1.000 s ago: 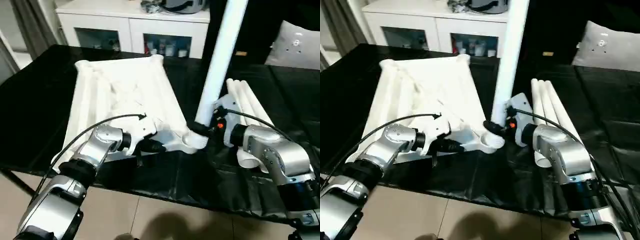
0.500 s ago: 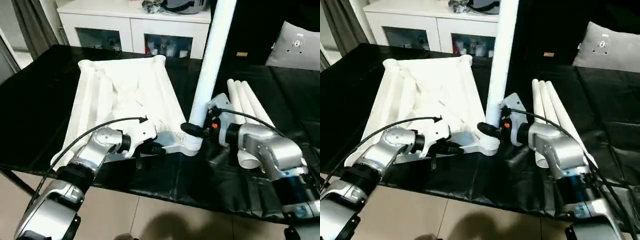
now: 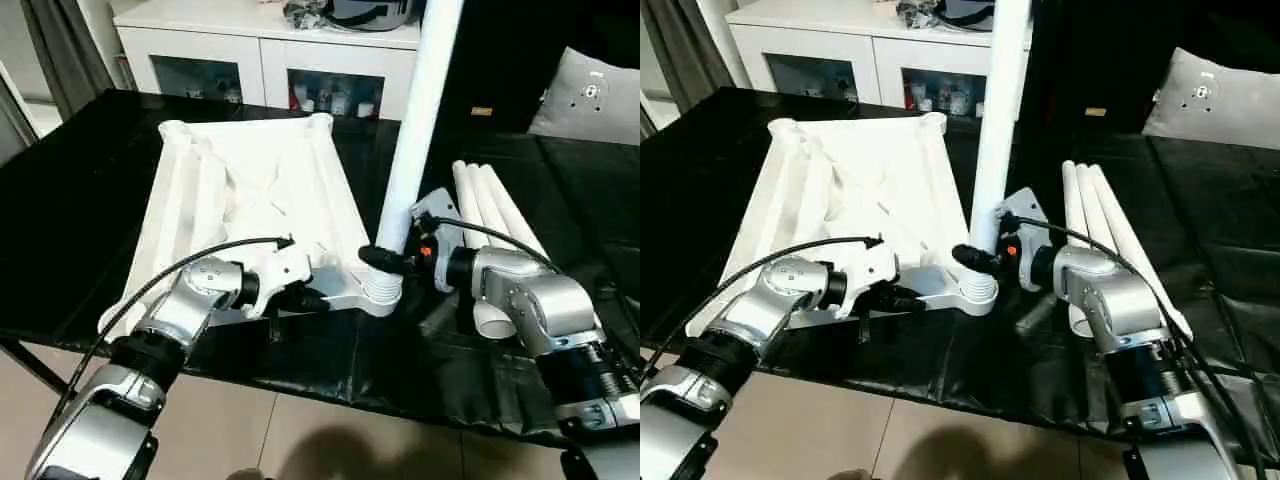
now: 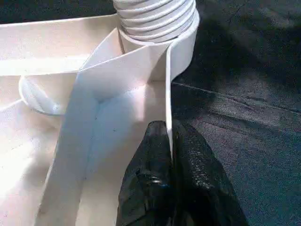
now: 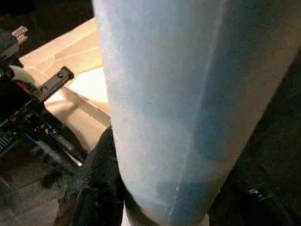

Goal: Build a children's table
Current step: Insert table leg to table base

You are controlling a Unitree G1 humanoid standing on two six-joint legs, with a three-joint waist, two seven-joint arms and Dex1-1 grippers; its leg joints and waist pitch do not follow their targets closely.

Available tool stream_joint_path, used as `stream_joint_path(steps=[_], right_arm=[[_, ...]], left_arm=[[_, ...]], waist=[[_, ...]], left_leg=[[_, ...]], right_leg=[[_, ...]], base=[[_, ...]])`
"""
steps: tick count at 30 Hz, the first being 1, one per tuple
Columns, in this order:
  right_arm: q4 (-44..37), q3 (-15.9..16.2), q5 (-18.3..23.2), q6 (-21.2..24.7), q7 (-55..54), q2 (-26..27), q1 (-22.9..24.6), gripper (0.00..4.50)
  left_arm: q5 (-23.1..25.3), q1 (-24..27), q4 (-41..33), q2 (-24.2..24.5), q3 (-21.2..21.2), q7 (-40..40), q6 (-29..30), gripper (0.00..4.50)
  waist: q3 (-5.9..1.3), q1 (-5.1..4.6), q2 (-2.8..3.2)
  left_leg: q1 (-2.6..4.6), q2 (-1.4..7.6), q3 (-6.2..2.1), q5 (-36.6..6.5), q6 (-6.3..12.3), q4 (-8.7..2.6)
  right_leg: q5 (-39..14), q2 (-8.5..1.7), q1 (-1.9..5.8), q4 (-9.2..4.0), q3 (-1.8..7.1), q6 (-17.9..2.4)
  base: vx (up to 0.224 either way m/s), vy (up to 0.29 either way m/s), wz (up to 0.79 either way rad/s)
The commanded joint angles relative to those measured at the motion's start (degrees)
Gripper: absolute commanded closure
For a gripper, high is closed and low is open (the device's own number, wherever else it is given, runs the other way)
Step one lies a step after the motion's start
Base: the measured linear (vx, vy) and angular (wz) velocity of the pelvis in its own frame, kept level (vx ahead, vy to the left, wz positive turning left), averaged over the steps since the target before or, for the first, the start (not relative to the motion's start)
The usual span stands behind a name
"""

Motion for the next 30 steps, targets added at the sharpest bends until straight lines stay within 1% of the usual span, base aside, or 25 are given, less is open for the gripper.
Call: stream_joint_path(steps=[1, 2, 4, 5, 6, 7, 8, 9, 10, 11, 12, 13, 14, 15, 16, 17, 18, 19, 20, 22, 25, 27, 28, 29, 30], right_arm=[[2.0, -2.4, 2.7, 0.4, -0.1, 1.3, 1.9, 2.62], [2.2, -3.0, 3.2, 0.3, -0.1, 1.5, 2.1, 2.62], [2.3, -3.8, 3.7, -0.5, -0.1, 1.7, 3.4, 2.62], [2.3, -3.8, 3.7, -0.5, -0.1, 1.7, 3.4, 2.62], [1.9, -4.6, 4.2, -1.5, -0.3, 2.1, 5.3, 2.62], [1.7, -5.0, 4.4, -1.9, -0.5, 2.3, 6.1, 2.62], [1.7, -5.9, 4.4, -3.0, -1.2, 2.9, 7.1, 2.62], [1.7, -6.6, 4.4, -3.8, -1.7, 3.4, 7.8, 2.62], [1.3, -6.7, 4.1, -4.7, -1.6, 3.7, 9.0, 2.62], [1.1, -6.6, 4.0, -5.1, -1.5, 3.8, 9.5, 2.62], [0.2, -6.3, 3.3, -6.7, -1.5, 4.0, 11.3, 2.62], [-0.4, -6.1, 2.7, -8.0, -1.7, 4.1, 12.5, 2.62], [-1.1, -5.4, 1.7, -9.8, -2.3, 3.9, 13.8, 2.62], [-1.3, -5.3, 1.4, -10.2, -2.5, 3.8, 14.1, 2.62], [-2.0, -4.4, 0.0, -11.0, -3.0, 3.2, 14.8, 2.62], [-2.0, -4.4, 0.0, -11.0, -3.0, 3.2, 14.8, 2.62], [-2.9, -2.2, -2.7, -12.4, -2.9, 1.7, 15.4, 2.62], [-3.2, -1.0, -4.0, -12.9, -2.7, 1.0, 15.6, 2.62], [-3.7, 0.1, -5.1, -13.1, -2.2, 0.3, 15.7, 2.62], [-4.3, 1.3, -5.8, -12.4, -1.5, -0.4, 15.3, 2.62], [-4.2, 1.7, -5.9, -12.0, -1.1, -0.6, 14.7, 2.62], [-3.7, 3.1, -6.2, -11.6, 0.7, -1.4, 13.4, 2.62], [-3.6, 3.3, -6.3, -11.5, 1.0, -1.5, 13.2, 2.62], [-3.0, 4.7, -6.2, -9.9, 3.0, -2.5, 12.1, 2.62], [-3.0, 4.7, -6.2, -9.9, 3.0, -2.5, 12.1, 2.62]], left_arm=[[-0.9, 1.4, 1.0, -1.4, 0.2, -0.6, 0.4, 4.50], [-1.0, 1.3, 1.0, -1.5, 0.4, -0.5, 0.5, 4.50], [-1.2, 1.1, 1.4, -1.7, 0.7, 0.0, 0.6, 4.50], [-1.2, 1.1, 1.4, -1.7, 0.7, 0.0, 0.6, 4.50], [-1.1, 1.0, 1.8, -1.9, 0.9, 0.4, 0.6, 4.50], [-1.0, 1.0, 1.9, -1.9, 0.9, 0.5, 0.6, 4.50], [-1.1, 1.0, 2.0, -2.0, 1.1, 0.7, 0.6, 4.50], [-1.1, 1.0, 2.1, -2.1, 1.2, 0.8, 0.6, 4.50], [-1.1, 1.1, 2.1, -2.2, 1.4, 0.9, 0.7, 4.50], [-1.1, 1.1, 2.1, -2.3, 1.4, 1.0, 0.7, 4.50], [-1.1, 1.1, 2.2, -2.4, 1.6, 1.2, 0.8, 4.50], [-1.1, 1.1, 2.3, -2.6, 1.7, 1.4, 0.8, 4.50], [-1.0, 1.2, 2.4, -2.8, 1.9, 1.5, 0.8, 4.50], [-0.9, 1.2, 2.4, -2.8, 1.9, 1.5, 0.8, 4.50], [-0.9, 1.2, 2.6, -2.9, 2.0, 1.6, 0.8, 4.50], [-0.9, 1.2, 2.6, -2.9, 2.0, 1.6, 0.8, 4.50], [-0.8, 1.2, 2.7, -2.9, 2.0, 1.6, 0.8, 4.50], [-0.7, 1.3, 2.7, -2.9, 2.0, 1.5, 0.7, 4.50], [-0.6, 1.3, 2.7, -2.9, 1.9, 1.4, 0.7, 4.50], [-0.3, 1.2, 2.8, -2.9, 1.7, 1.1, 0.6, 4.50], [-0.2, 1.1, 2.8, -2.8, 1.7, 0.8, 0.5, 4.50], [0.2, 0.7, 2.8, -2.3, 1.2, -0.4, 0.2, 4.50], [0.3, 0.6, 2.8, -2.3, 1.2, -0.5, 0.2, 4.50], [0.8, 0.0, 3.3, -1.9, 0.8, -1.3, -0.4, 4.50], [0.8, 0.0, 3.3, -1.9, 0.8, -1.3, -0.4, 4.50]], waist=[[-3.80, 0.08, -0.82], [-3.85, 0.14, -0.84], [-3.82, 0.10, -0.61], [-3.85, 0.14, -0.68], [-3.82, 0.15, -0.32], [-3.83, 0.16, -0.55], [-3.87, 0.21, -0.40], [-3.83, 0.20, -0.43], [-3.89, 0.23, -0.28], [-3.85, 0.18, -0.34], [-3.85, 0.19, -0.19], [-3.86, 0.28, 0.10], [-3.82, 0.21, -0.02], [-3.90, 0.21, -0.06], [-3.86, 0.18, 0.40], [-3.86, 0.18, 0.40], [-3.78, 0.05, 0.21], [-3.77, 0.17, 0.37], [-3.73, 0.10, 0.41], [-3.77, 0.14, 0.55], [-3.74, 0.04, 0.55], [-3.73, -0.11, 0.46], [-3.71, -0.10, 0.52], [-3.70, -0.16, 0.60], [-3.68, -0.20, 0.56]], left_leg=[[0.36, 3.17, -0.76, -8.8, 0.79, -3.83], [0.34, 3.13, -0.76, -8.7, 0.84, -3.79], [0.34, 3.16, -0.79, -8.7, 0.91, -3.83], [0.37, 3.13, -0.76, -8.7, 0.94, -3.81], [0.40, 3.15, -0.84, -9.0, 0.83, -3.86], [0.37, 3.17, -0.83, -9.4, 0.88, -3.92], [0.41, 3.21, -0.84, -9.3, 0.84, -3.90], [0.43, 3.22, -0.82, -9.4, 0.93, -3.93], [0.36, 3.21, -0.92, -9.3, 0.93, -3.96], [0.40, 3.23, -0.85, -9.5, 1.01, -4.00], [0.40, 3.20, -0.83, -10.0, 1.07, -3.99], [0.36, 3.22, -0.91, -9.9, 1.06, -3.99], [0.35, 3.25, -0.93, -10.2, 1.20, -4.12], [0.38, 3.21, -0.92, -10.1, 1.26, -4.09], [0.37, 3.17, -0.96, -10.5, 1.23, -4.13], [0.37, 3.17, -0.96, -10.5, 1.23, -4.13], [0.40, 3.08, -0.93, -11.2, 1.24, -4.19], [0.45, 3.15, -0.95, -11.5, 1.00, -4.18], [0.51, 3.13, -0.97, -11.9, 0.96, -4.27], [0.59, 3.23, -1.08, -12.5, 0.89, -4.36], [0.59, 3.28, -1.09, -13.1, 1.06, -4.47], [0.65, 3.35, -1.13, -13.5, 1.07, -4.59], [0.67, 3.35, -1.15, -13.6, 1.09, -4.59], [0.74, 3.40, -1.12, -13.7, 1.16, -4.64], [0.74, 3.35, -1.11, -13.5, 1.27, -4.66]], right_leg=[[-11.6, -5.32, 3.01, -4.84, 2.86, -10.6], [-11.4, -5.29, 3.05, -4.81, 2.82, -10.7], [-11.2, -5.23, 2.98, -4.81, 2.77, -10.9], [-11.2, -5.22, 3.01, -4.88, 2.75, -10.9], [-11.6, -5.22, 2.98, -4.87, 2.75, -10.9], [-12.0, -5.25, 3.03, -4.99, 2.75, -10.7], [-11.9, -5.31, 2.99, -4.97, 2.77, -10.7], [-11.9, -5.27, 2.91, -5.03, 2.76, -10.7], [-11.7, -5.32, 3.00, -4.95, 2.71, -10.8], [-11.7, -5.19, 2.90, -5.04, 2.71, -10.7], [-11.9, -5.23, 2.94, -5.21, 2.73, -10.5], [-11.9, -5.30, 2.94, -5.14, 2.76, -10.4], [-12.4, -5.28, 2.96, -5.24, 2.69, -10.3], [-12.6, -5.23, 2.96, -5.25, 2.67, -10.1], [-13.7, -5.20, 2.86, -5.39, 2.67, -9.8], [-13.7, -5.20, 2.86, -5.39, 2.67, -9.8], [-15.0, -5.13, 2.88, -5.56, 2.67, -9.5], [-16.4, -5.13, 2.79, -5.72, 2.69, -8.7], [-17.3, -5.12, 2.72, -5.79, 2.74, -8.4], [-17.8, -5.14, 2.71, -5.81, 2.79, -8.3], [-17.0, -5.15, 2.70, -5.82, 2.78, -8.9], [-17.0, -5.17, 2.77, -5.86, 2.73, -9.1], [-17.0, -5.17, 2.78, -5.85, 2.71, -9.2], [-16.6, -5.19, 2.76, -5.87, 2.73, -9.4], [-16.1, -5.15, 2.92, -5.86, 2.74, -9.6]], base=[[0.000, 0.000, 0.00], [0.000, 0.000, 0.00], [0.000, 0.000, 0.00], [0.000, 0.000, 0.00], [0.000, 0.000, 0.00], [0.000, 0.000, 0.00], [0.000, 0.000, 0.00], [0.000, 0.000, 0.00], [0.000, 0.000, 0.00], [0.000, 0.000, 0.00], [0.000, 0.000, 0.00], [0.000, 0.000, 0.00], [0.000, 0.000, 0.00], [0.000, 0.000, 0.00], [0.000, 0.000, 0.00], [0.000, 0.000, 0.00], [0.000, 0.000, 0.00], [0.000, 0.000, 0.00], [0.000, 0.000, 0.00], [0.000, 0.000, 0.00], [0.000, 0.000, 0.00], [0.000, 0.000, 0.00], [0.000, 0.000, 0.00], [0.000, 0.000, 0.00], [0.000, 0.000, 0.00]])
